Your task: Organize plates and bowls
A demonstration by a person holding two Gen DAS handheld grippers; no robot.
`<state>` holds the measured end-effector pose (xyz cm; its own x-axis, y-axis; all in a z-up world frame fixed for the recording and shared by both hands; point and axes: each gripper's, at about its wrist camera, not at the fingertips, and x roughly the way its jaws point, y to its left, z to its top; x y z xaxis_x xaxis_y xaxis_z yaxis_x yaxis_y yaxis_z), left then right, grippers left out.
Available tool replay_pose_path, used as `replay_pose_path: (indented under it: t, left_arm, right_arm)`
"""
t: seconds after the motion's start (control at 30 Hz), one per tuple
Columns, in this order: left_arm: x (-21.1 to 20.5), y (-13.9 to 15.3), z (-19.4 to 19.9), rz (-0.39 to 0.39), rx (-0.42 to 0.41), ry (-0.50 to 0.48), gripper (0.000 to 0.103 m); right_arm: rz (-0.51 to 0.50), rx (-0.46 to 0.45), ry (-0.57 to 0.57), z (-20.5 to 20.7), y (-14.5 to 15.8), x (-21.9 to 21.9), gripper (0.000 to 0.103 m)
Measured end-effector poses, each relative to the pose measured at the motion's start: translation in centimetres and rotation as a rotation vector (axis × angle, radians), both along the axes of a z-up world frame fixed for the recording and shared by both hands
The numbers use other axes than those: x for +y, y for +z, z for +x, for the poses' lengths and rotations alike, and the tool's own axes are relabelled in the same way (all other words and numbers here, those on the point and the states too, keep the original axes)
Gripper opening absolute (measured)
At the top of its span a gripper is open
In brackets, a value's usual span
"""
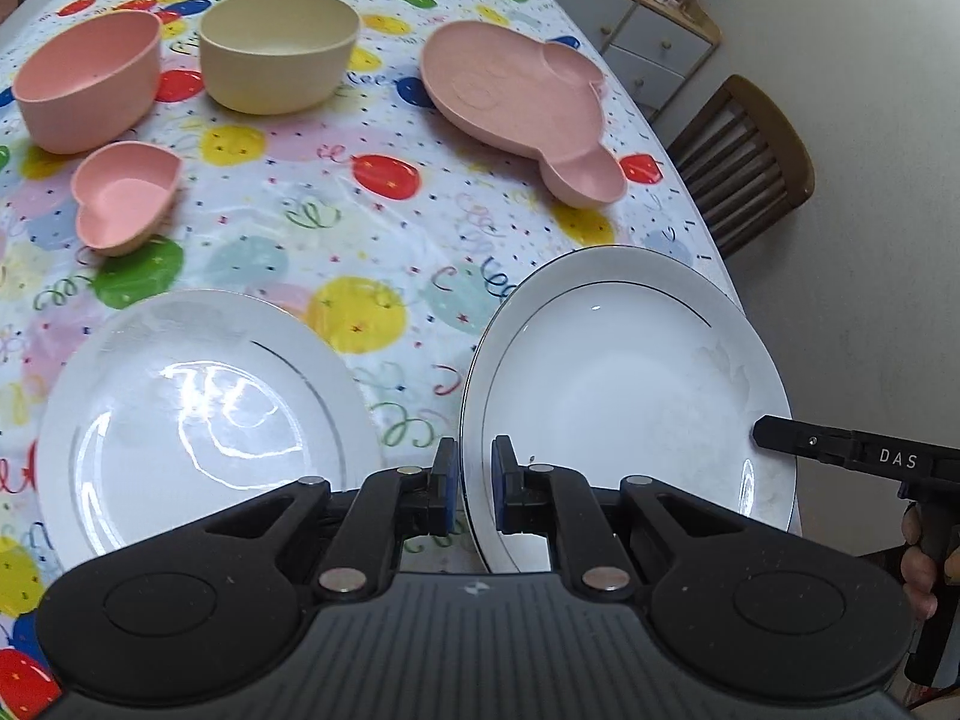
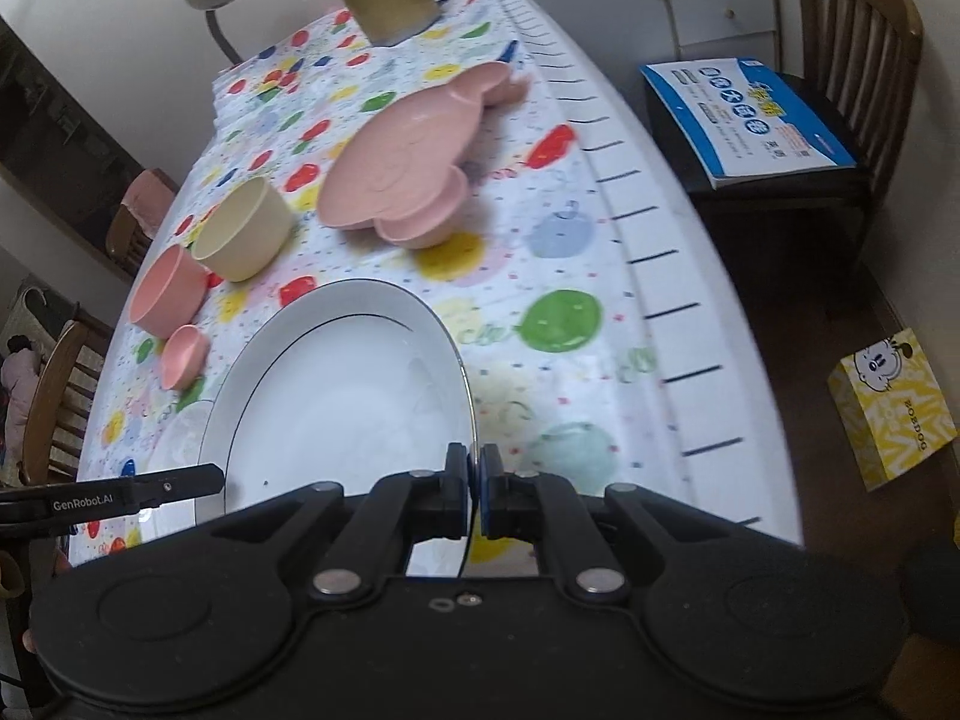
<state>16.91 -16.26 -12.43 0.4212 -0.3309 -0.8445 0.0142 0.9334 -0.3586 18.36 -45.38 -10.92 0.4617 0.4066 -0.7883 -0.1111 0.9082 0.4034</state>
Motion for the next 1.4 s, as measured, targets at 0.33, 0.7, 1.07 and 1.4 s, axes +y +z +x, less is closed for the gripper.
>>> replay_pose_path:
  t: [0.33,0.7,1.07,1.4]
  left_arm:
    - [-1.8,-0.5,0.6,0.026,0.016,-0.011,0.01]
    - [-2.1,-0.4,0.4,0.058,0.018,-0.033,0.01]
    - [-0.8,1.5,-1.6,0.093,-0.05,-0.073,0.01]
    - [1.6,3.8,-4.3,0.097,-0.117,-0.097,0.012]
  right_arm:
    - [0.011,0.047,-0.01,0.4,-2.1,-2.5,0.004]
    - [-0.059,0.044,-0.004,0.4,-2.3,-1.7,0.011]
    - [-0.2,-0.085,-0.03,-1.8,0.7,0.1,0.025]
    - [-0.223,-0.196,-0.017,-4.9,3.7,4.1,0.036]
